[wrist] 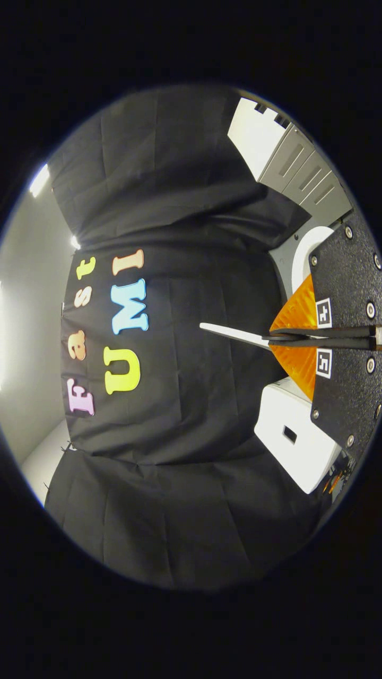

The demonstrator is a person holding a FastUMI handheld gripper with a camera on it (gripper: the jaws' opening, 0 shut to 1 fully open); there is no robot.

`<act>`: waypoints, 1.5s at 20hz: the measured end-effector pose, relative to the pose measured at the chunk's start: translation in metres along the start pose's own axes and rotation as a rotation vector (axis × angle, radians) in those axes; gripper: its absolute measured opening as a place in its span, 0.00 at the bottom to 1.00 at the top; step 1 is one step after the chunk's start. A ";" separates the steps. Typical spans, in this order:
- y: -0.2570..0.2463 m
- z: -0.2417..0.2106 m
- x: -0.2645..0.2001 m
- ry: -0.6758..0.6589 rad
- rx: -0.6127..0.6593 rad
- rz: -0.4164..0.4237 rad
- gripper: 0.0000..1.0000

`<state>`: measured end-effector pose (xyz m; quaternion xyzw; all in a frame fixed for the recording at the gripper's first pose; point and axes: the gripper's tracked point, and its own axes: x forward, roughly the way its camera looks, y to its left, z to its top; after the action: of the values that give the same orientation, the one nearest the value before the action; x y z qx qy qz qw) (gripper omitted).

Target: Open the toilet lid.

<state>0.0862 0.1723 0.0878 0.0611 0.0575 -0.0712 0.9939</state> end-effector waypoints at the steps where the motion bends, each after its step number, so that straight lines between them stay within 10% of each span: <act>1: 0.008 0.002 0.000 -0.004 -0.004 0.009 0.00; 30: 0.208 -0.006 0.011 -0.028 -0.273 0.228 0.00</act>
<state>0.1273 0.3765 0.1039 -0.0695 0.0457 0.0496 0.9953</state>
